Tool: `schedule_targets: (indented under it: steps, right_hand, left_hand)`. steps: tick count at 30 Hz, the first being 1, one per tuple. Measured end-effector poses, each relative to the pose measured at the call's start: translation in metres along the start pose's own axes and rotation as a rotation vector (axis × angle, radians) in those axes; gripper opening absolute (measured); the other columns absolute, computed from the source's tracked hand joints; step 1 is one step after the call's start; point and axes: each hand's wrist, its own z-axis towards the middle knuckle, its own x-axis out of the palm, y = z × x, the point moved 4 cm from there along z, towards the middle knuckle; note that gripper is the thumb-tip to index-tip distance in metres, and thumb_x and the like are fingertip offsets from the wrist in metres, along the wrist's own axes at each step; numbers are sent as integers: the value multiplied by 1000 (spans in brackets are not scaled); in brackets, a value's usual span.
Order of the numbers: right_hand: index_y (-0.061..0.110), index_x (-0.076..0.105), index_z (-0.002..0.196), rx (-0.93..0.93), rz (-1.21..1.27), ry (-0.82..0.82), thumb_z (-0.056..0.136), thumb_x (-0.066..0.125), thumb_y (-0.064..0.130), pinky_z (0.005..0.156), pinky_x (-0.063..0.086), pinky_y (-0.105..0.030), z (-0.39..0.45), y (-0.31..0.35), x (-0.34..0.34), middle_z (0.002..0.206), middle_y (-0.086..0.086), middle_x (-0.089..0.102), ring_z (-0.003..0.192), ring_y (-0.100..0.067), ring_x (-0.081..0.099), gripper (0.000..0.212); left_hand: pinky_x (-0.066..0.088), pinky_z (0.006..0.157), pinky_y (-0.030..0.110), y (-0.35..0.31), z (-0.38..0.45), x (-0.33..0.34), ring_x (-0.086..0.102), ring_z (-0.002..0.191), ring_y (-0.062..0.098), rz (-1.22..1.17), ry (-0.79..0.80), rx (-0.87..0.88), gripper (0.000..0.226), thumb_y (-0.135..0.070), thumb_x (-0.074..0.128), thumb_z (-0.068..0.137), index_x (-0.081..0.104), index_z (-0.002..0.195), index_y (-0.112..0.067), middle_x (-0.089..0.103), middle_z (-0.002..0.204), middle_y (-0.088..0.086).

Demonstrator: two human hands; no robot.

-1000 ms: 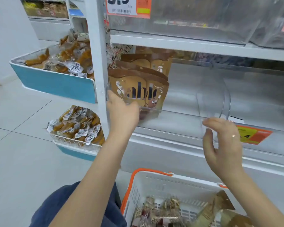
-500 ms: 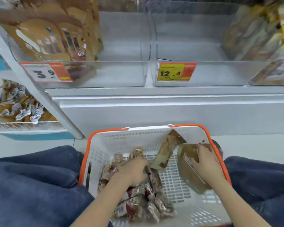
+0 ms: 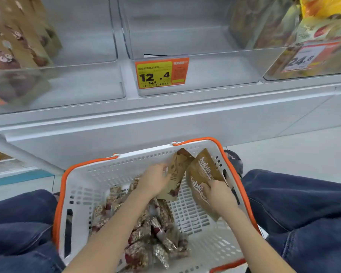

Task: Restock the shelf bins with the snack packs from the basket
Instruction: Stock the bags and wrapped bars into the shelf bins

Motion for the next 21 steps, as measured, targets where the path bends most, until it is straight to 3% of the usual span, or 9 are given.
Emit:
schedule_targets:
  steps: [2, 4, 6, 8, 12, 15, 17, 21]
  right_hand:
    - [20, 38, 57, 36, 268, -72, 100, 39, 30, 48, 27, -24, 5, 6, -12, 59, 4, 45, 59, -16, 47, 44]
    - [14, 42, 57, 160, 545, -14, 99, 42, 26, 51, 42, -33, 6, 11, -8, 58, -2, 49, 55, -17, 49, 44]
    - [4, 51, 70, 328, 941, 111, 98, 43, 22, 56, 55, -44, 5, 16, -1, 58, -13, 54, 52, -25, 55, 34]
    - [-2, 54, 84, 468, 1182, 243, 99, 42, 17, 50, 55, -37, 2, 23, 0, 61, -17, 56, 50, -26, 59, 27]
    - [0, 52, 85, 493, 1461, 307, 101, 42, 14, 63, 57, -35, 8, 40, -8, 70, -15, 58, 68, -26, 63, 24]
    - [1, 51, 77, 454, 1637, 322, 101, 41, 13, 64, 56, -34, 14, 53, -16, 75, -18, 57, 75, -27, 63, 28]
    - [3, 50, 72, 372, 1710, 334, 101, 39, 12, 62, 57, -32, 11, 67, -24, 74, -17, 54, 74, -26, 62, 32]
    - [6, 46, 63, 215, 2019, 427, 100, 39, 11, 69, 51, -34, -15, 97, -44, 67, -15, 53, 70, -24, 57, 38]
  left_hand:
    - [50, 86, 36, -7, 25, 6, 62, 101, 22, -86, -5, -42, 30, -29, 58, 90, 64, 116, -16, 68, 109, 4]
    - [49, 73, 34, -13, 45, 15, 61, 85, 21, -75, -4, -55, 22, -31, 60, 89, 64, 96, -11, 66, 86, 1]
    - [36, 56, 29, -18, 58, 20, 53, 68, 19, -7, -35, -75, 29, -30, 59, 91, 51, 71, -11, 51, 65, -2]
    - [29, 55, 29, -19, 66, 21, 48, 63, 19, 41, -72, -87, 39, -27, 55, 94, 42, 59, -17, 44, 58, -2]
    - [28, 61, 28, -14, 62, 17, 45, 64, 19, -44, -91, -29, 39, -18, 51, 97, 44, 58, -16, 45, 58, -4]
    - [31, 55, 26, -17, 38, 0, 43, 49, 4, -304, -148, -37, 38, -15, 55, 95, 51, 57, -17, 45, 47, -10]
    - [32, 50, 17, -29, 18, -20, 45, 45, -3, -452, -190, -36, 33, -13, 55, 94, 57, 62, -18, 50, 43, -14]
    - [40, 59, 8, -69, -23, -63, 56, 59, -9, -714, -210, 38, 27, -11, 52, 95, 66, 72, -17, 65, 59, -18]
